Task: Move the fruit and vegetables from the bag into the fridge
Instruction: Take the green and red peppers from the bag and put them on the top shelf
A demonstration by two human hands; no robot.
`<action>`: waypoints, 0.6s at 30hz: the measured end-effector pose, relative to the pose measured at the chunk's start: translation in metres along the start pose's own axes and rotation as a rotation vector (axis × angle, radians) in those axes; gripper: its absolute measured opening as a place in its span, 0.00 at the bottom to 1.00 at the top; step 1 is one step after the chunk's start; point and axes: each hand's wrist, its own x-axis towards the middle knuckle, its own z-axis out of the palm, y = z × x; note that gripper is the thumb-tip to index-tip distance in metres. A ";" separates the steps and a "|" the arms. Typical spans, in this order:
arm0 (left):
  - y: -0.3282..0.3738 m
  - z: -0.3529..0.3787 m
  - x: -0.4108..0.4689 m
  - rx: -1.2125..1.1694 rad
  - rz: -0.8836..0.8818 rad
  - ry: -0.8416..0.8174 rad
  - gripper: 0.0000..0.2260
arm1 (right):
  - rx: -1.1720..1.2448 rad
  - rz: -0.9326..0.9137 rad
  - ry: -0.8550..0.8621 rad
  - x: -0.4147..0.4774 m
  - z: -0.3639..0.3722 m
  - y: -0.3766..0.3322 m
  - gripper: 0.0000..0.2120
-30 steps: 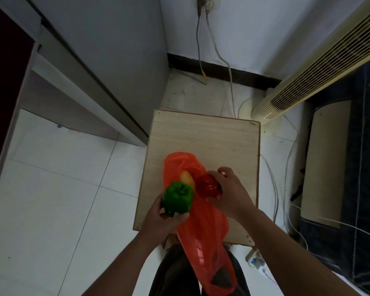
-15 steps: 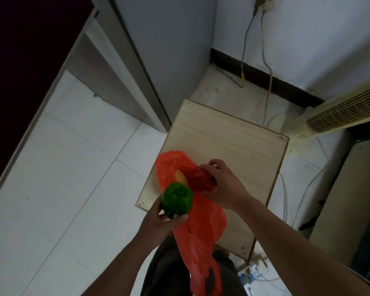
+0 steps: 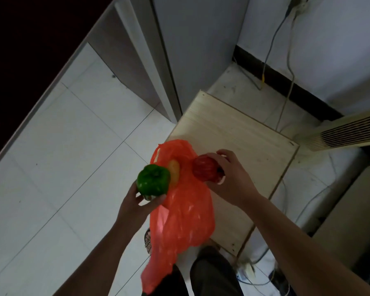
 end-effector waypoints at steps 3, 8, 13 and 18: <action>0.000 -0.007 0.001 0.009 -0.001 0.032 0.33 | 0.036 -0.011 0.028 -0.007 0.000 -0.005 0.32; -0.004 -0.014 -0.003 0.041 -0.004 -0.016 0.38 | 0.066 -0.018 0.038 -0.015 0.006 -0.008 0.33; -0.008 -0.005 -0.004 0.107 -0.009 -0.092 0.44 | 0.079 0.020 -0.002 -0.022 0.018 -0.008 0.32; -0.006 0.012 0.007 0.076 -0.002 -0.200 0.49 | 0.078 0.060 -0.054 -0.027 0.034 -0.001 0.35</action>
